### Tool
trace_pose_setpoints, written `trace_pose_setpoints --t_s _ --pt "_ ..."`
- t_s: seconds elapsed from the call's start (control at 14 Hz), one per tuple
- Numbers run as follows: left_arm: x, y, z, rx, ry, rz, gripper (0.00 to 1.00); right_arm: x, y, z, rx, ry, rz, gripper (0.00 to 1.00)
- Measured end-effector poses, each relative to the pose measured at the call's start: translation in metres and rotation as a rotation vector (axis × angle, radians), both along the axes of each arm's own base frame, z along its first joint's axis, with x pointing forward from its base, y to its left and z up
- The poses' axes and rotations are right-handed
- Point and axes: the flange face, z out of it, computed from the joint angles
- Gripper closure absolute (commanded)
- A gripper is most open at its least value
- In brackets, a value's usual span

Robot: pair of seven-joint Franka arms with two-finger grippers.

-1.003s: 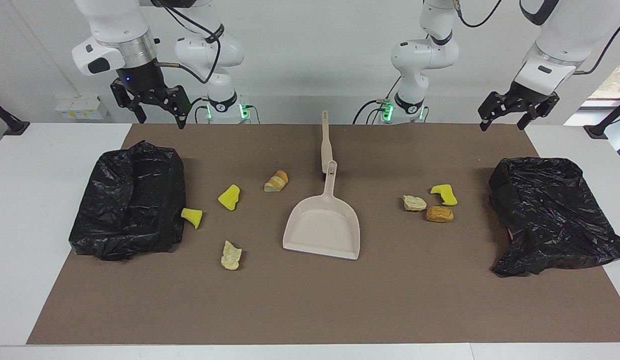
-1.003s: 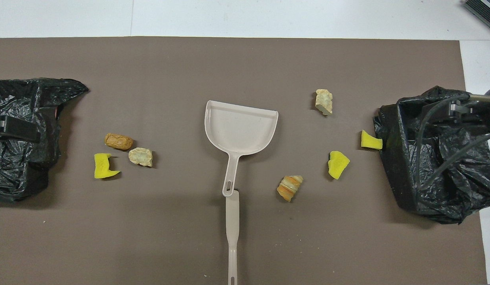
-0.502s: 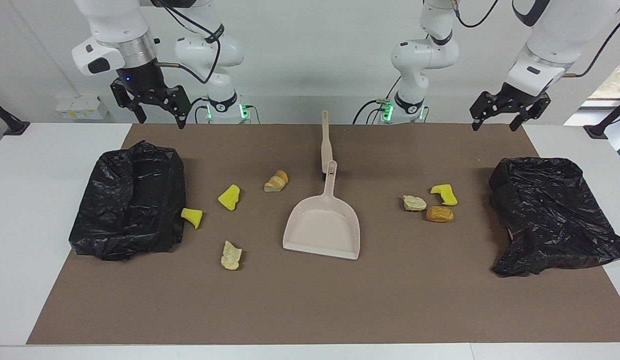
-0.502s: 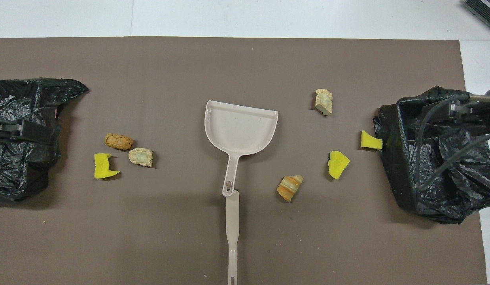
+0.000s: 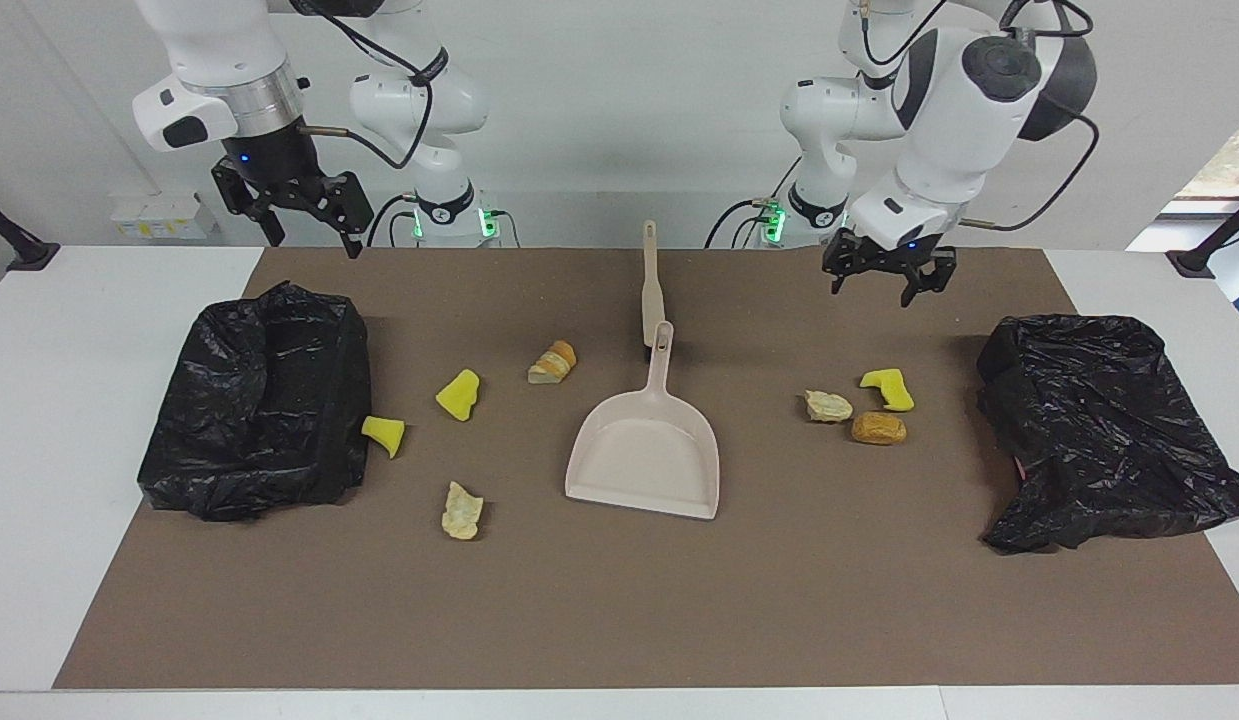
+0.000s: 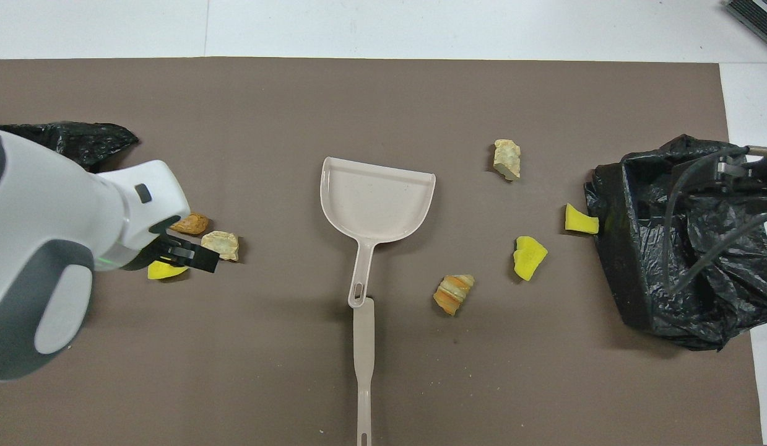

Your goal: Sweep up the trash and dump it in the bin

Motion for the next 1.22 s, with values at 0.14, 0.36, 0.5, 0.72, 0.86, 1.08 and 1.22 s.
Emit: trace_pose_setpoints --t_s 0.14,0.36,0.5,0.72,0.86,1.08,1.22 --pt "-0.028 -0.024 -0.024 -0.017 0.000 -0.042 0.00 0.001 0.003 -0.001 0.001 -0.003 0.006 0.00" --pt "-0.068 -0.067 -0.055 -0.052 -0.005 -0.062 0.00 0.007 0.031 -0.014 0.009 -0.025 0.047 0.00" --pt "-0.103 -0.107 -0.074 -0.050 -0.013 -0.066 0.00 0.018 0.071 -0.035 0.018 -0.039 0.053 0.00" --pt "-0.171 -0.167 -0.116 -0.040 -0.013 -0.086 0.00 0.035 0.150 -0.081 0.040 -0.051 0.025 0.00" --pt "-0.215 -0.191 -0.140 -0.025 -0.006 -0.080 0.00 0.040 0.206 -0.121 0.047 -0.033 0.006 0.00" --pt "-0.267 -0.216 -0.159 -0.025 -0.014 -0.019 0.00 0.040 0.278 -0.180 0.054 -0.013 0.005 0.00" --pt "-0.287 -0.223 -0.168 -0.033 -0.023 0.021 0.00 0.039 0.310 -0.207 0.056 -0.003 0.011 0.00"
